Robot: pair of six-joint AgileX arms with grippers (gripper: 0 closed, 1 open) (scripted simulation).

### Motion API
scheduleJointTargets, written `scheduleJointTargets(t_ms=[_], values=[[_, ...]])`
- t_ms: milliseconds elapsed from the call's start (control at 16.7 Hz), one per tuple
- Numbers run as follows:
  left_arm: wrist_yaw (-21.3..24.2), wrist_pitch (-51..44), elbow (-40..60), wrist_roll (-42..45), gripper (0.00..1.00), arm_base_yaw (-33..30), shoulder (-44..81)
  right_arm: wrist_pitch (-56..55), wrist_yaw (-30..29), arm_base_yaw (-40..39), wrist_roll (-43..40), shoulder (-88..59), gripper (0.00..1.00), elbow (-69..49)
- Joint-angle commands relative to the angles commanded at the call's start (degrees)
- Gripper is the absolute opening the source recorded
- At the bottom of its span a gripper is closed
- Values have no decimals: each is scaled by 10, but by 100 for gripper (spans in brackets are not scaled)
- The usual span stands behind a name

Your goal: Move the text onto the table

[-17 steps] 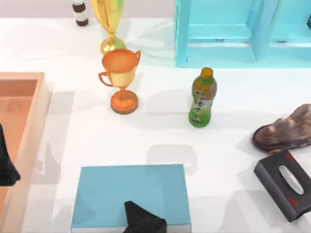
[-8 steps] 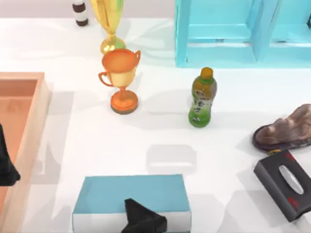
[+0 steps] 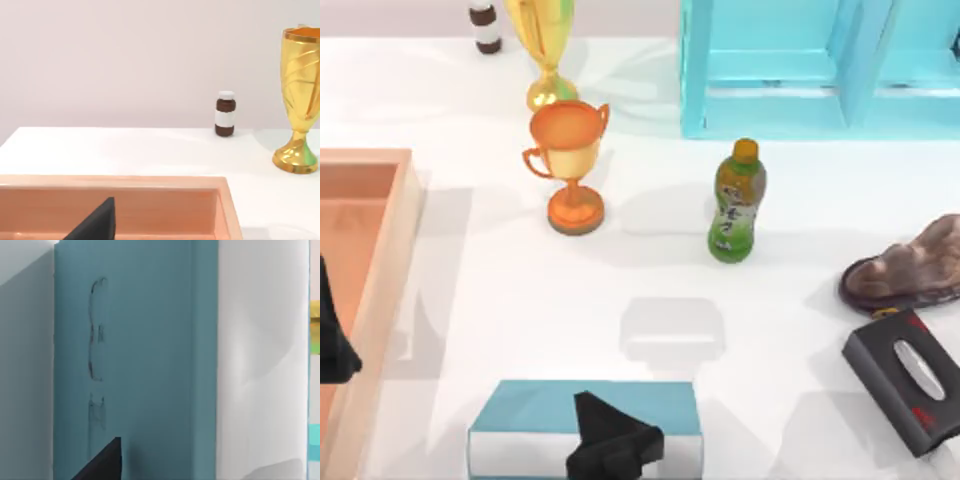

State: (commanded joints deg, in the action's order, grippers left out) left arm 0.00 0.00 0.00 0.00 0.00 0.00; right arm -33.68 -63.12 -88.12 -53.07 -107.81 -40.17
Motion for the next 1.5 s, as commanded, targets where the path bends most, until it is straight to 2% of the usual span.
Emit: scheduleJointTargets(t_ms=[360, 540, 780, 1080, 1320, 1500], values=[[0, 0, 0, 0, 100, 0, 0, 7, 1, -6, 7, -2, 100, -3], [0, 0, 0, 0, 100, 0, 0, 62, 6, -48, 62, -11, 100, -25], [0, 0, 0, 0, 100, 0, 0, 213, 3, -128, 203, -38, 100, -72], [0, 0, 0, 0, 100, 0, 0, 475, -34, -213, 407, -72, 100, -149], [0, 0, 0, 0, 100, 0, 0, 672, -75, -254, 553, -89, 100, -216], [0, 0, 0, 0, 100, 0, 0, 775, -104, -262, 634, -95, 100, -257]])
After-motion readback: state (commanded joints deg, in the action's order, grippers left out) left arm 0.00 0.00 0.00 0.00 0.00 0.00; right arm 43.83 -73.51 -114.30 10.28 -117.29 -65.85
